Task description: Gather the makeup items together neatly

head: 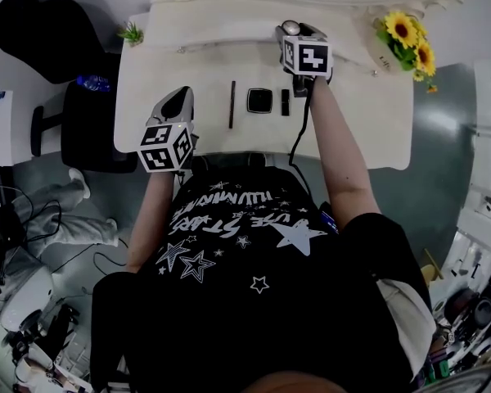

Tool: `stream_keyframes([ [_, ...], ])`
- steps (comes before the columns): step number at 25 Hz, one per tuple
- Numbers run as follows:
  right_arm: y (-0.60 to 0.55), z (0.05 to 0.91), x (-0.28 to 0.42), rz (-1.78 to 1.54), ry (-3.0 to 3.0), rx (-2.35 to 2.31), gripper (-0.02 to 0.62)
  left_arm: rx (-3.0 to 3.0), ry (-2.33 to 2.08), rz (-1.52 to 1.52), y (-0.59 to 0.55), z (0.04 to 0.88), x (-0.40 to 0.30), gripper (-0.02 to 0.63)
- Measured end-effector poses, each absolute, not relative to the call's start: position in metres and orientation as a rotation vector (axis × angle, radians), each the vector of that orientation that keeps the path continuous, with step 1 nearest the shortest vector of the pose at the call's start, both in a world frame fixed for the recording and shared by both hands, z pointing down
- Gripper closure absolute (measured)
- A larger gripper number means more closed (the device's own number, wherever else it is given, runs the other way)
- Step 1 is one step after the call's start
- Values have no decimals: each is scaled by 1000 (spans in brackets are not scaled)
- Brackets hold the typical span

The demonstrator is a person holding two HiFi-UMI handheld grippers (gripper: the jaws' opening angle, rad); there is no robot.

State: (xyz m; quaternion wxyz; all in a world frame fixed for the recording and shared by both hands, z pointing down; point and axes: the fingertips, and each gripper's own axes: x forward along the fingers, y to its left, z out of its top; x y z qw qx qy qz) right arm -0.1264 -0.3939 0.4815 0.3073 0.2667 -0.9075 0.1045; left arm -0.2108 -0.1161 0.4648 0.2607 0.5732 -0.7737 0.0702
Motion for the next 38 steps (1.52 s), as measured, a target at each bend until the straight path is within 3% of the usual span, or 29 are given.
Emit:
stream_keyframes([
  [10, -378, 463, -106, 287, -2454, 776, 339, 1603, -2049, 196, -113, 466, -207, 606],
  [20, -356, 462, -31, 344, -2413, 953, 339, 1750, -1911, 242, -128, 472, -184, 606],
  [38, -304, 537, 41, 431, -2268, 985, 339, 1841, -1776, 319, -129, 486, -149, 606],
])
